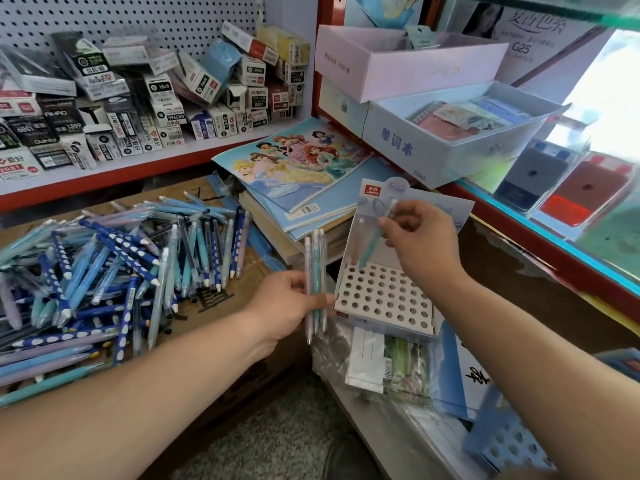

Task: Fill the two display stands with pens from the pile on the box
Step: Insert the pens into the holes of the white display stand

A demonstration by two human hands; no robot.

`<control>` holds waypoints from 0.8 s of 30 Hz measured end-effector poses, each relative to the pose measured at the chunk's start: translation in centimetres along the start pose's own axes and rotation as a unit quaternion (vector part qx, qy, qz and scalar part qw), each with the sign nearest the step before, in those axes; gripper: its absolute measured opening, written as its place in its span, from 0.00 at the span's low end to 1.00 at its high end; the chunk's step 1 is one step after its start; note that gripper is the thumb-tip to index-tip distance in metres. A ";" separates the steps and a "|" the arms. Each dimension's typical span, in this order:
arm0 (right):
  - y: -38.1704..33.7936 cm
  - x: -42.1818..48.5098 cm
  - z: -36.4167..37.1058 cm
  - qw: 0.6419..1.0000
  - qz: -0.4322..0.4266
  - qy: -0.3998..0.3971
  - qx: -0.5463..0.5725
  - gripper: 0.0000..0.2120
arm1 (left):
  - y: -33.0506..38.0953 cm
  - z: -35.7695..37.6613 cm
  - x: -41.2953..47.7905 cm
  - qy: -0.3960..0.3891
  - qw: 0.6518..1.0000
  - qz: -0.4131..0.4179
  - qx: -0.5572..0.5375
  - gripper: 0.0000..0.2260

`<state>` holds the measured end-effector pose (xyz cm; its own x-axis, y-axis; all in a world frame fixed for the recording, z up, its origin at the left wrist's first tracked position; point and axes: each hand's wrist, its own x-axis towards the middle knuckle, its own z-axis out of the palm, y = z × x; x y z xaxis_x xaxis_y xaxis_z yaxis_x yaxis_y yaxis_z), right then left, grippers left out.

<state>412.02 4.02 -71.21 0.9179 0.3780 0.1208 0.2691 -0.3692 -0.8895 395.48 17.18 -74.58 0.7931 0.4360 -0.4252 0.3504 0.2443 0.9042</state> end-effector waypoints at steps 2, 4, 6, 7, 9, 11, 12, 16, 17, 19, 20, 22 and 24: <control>0.4 0.1 0.3 0.999 -0.025 0.010 -0.033 0.09 | -0.1 0.0 0.1 -0.001 1.000 -0.001 0.004 0.12; 0.9 0.1 0.9 0.998 -0.040 0.010 -0.057 0.09 | -0.2 0.1 0.2 -0.002 1.000 0.000 0.010 0.11; 1.2 0.3 1.3 0.996 -0.048 0.019 -0.069 0.08 | -0.3 0.1 0.4 -0.003 1.000 0.000 0.013 0.11; 1.3 0.4 1.4 0.996 -0.049 0.023 -0.073 0.08 | -0.4 0.2 0.4 -0.006 1.000 0.000 0.014 0.11; 1.5 0.6 1.6 0.995 -0.051 0.026 -0.079 0.08 | -0.4 0.2 0.5 -0.012 1.000 -0.005 0.010 0.12; 1.8 0.6 1.7 0.995 -0.054 0.027 -0.082 0.08 | -0.5 0.2 0.6 -0.017 1.000 -0.010 0.004 0.12; 1.9 0.7 1.6 0.995 -0.054 0.029 -0.082 0.08 | -0.5 0.2 0.7 -0.019 1.000 -0.012 0.004 0.12; 2.1 0.9 1.5 0.995 -0.047 0.033 -0.077 0.09 | -0.5 0.2 0.8 -0.025 0.999 -0.022 -0.002 0.13; 2.1 0.9 1.5 0.995 -0.050 0.034 -0.078 0.09 | -0.5 0.3 0.9 -0.025 0.999 -0.023 -0.001 0.13; 2.2 1.0 1.5 0.995 -0.054 0.032 -0.079 0.08 | -0.6 0.3 1.0 -0.024 0.999 -0.025 0.002 0.13; 2.3 1.0 1.5 0.995 -0.055 0.030 -0.082 0.08 | -0.7 0.3 1.0 -0.024 0.999 -0.026 0.000 0.13; 2.6 1.0 1.6 0.994 -0.049 0.025 -0.091 0.08 | -0.8 0.3 1.1 -0.025 0.999 -0.030 -0.003 0.13; 3.1 1.0 1.9 0.994 -0.033 0.014 -0.100 0.08 | -0.7 0.4 1.1 -0.026 0.999 -0.035 -0.006 0.13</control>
<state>413.18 4.86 -74.65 0.9033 0.3840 0.1914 0.3795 -0.5067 -0.7741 396.30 17.13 -75.69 0.7921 0.3720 -0.4839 0.3993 0.2837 0.8718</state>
